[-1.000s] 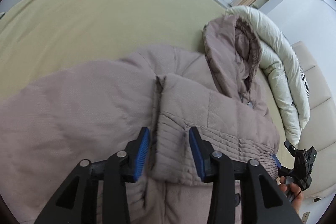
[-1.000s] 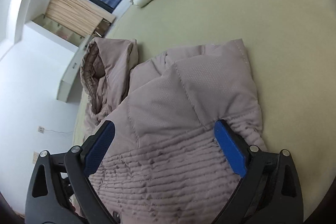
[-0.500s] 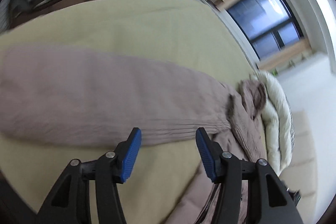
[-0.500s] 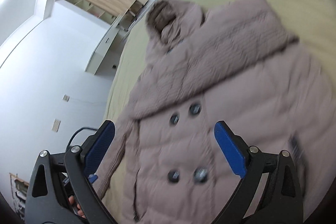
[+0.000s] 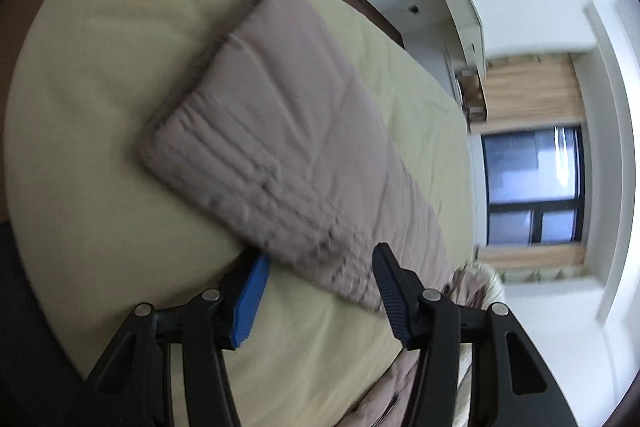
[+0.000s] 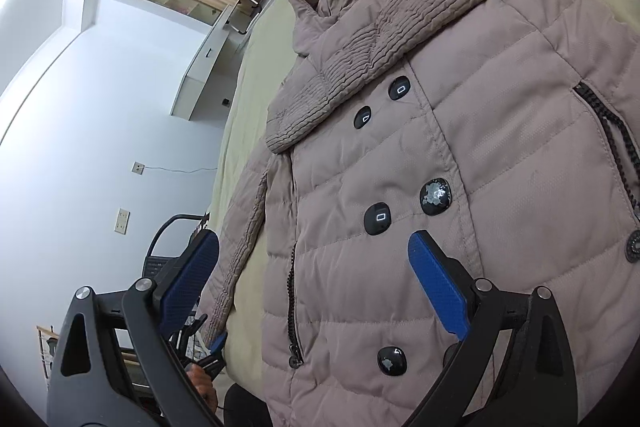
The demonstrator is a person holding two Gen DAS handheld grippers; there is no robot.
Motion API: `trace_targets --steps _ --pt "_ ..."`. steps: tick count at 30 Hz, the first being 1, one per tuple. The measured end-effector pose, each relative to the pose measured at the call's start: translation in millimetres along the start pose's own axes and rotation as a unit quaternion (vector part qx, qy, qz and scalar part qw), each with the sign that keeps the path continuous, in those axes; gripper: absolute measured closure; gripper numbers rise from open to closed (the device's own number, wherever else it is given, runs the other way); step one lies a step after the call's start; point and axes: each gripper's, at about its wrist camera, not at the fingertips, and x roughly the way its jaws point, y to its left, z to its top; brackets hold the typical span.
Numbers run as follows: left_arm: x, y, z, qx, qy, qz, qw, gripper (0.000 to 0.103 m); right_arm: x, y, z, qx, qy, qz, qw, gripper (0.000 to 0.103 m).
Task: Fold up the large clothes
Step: 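Grasp the other sleeve with the left gripper and lift it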
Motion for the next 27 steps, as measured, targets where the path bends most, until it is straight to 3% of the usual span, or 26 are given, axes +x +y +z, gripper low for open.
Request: trace_targets --steps 3,6,9,11,14,16,17,19,23,25,27 --pt "6 2 15 -0.020 -0.005 0.008 0.9997 0.071 2 -7 4 0.002 -0.006 -0.001 1.000 0.006" --pt "0 -15 20 -0.006 -0.018 0.013 0.9997 0.082 -5 -17 5 0.008 -0.011 0.000 1.000 0.006" --pt "-19 -75 9 0.108 -0.051 0.009 0.9928 0.085 -13 -25 5 0.007 -0.016 -0.004 1.000 0.006" --pt "-26 -125 -10 0.194 -0.056 -0.010 0.9793 0.085 -18 -32 5 0.011 -0.022 -0.003 1.000 0.006" --pt "-23 -203 -66 0.333 -0.049 -0.043 0.9407 0.085 -29 -49 8 0.027 -0.034 -0.004 0.999 0.006" --pt "-15 -239 -115 0.415 -0.030 -0.068 0.9069 0.086 -36 -62 10 0.041 -0.042 -0.003 0.998 0.006" --pt "-5 -258 -148 0.460 -0.016 -0.078 0.8842 0.086 -39 -68 11 0.046 -0.045 -0.004 0.998 0.006" --pt "17 -277 -204 0.523 0.012 -0.090 0.8478 0.086 -46 -80 12 0.057 -0.051 -0.006 0.997 0.006" --pt "67 -275 -299 0.594 0.080 -0.090 0.7954 0.086 -58 -104 19 0.082 -0.058 -0.005 0.995 0.006" --pt "102 -260 -342 0.634 0.131 -0.060 0.7601 0.084 -61 -112 23 0.093 -0.057 0.000 0.994 0.006" --pt "132 -239 -368 0.653 0.169 -0.028 0.7374 0.083 -62 -116 29 0.097 -0.053 0.000 0.994 0.006"
